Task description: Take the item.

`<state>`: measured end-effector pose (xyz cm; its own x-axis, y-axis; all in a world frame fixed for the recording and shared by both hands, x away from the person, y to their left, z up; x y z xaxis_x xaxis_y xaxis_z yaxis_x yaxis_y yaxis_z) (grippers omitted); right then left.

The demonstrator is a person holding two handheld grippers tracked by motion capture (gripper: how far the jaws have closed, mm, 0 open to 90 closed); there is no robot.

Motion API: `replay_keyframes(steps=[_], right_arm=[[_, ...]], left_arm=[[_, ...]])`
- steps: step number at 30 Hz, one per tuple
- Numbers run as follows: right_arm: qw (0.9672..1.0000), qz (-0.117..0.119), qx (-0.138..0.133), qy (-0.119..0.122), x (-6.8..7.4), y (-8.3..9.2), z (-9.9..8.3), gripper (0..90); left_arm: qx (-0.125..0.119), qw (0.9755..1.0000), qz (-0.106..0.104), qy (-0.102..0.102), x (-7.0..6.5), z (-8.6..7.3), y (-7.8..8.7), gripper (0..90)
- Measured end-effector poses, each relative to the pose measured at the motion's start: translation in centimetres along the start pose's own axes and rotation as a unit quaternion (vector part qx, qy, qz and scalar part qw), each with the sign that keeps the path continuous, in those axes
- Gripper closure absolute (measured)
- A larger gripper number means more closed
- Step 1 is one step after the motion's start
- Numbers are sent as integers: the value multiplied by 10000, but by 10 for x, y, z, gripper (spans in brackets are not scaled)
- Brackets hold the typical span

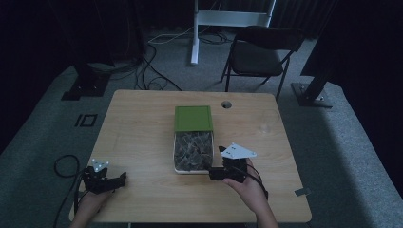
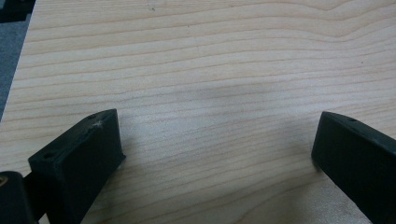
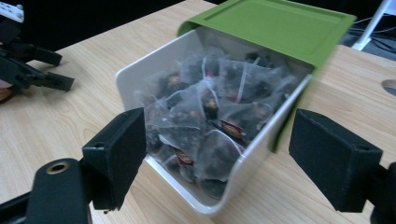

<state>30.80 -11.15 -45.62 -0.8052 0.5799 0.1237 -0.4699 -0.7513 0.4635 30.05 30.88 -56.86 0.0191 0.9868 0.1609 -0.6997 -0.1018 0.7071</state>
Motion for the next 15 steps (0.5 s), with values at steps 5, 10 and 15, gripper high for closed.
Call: replay_keyframes(steps=[5, 10, 15], right_arm=[[9999, 97, 29, 50, 5, -10, 2, 189], [9998, 178, 85, 91, 8, -19, 4, 189], [9995, 287, 58, 76, 13, -26, 6, 189]], left_arm=[[1, 10000, -2, 1, 0, 0, 0, 23], [9, 10000, -1, -11, 0, 0, 0, 23], [5, 10000, 0, -10, 0, 0, 0, 23]])
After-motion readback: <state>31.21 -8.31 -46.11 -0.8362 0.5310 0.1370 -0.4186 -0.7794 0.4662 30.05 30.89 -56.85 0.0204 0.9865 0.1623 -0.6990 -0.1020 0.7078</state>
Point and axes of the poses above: each handheld gripper's, and its own axes: y roughly backward along the jaws, z roughly out of its top, x roughly to its left, the point moved 3 cm from there along -y, roughly forward along the jaws, and after that the axes turned 12 degrees about z, right-handed, at the moved point
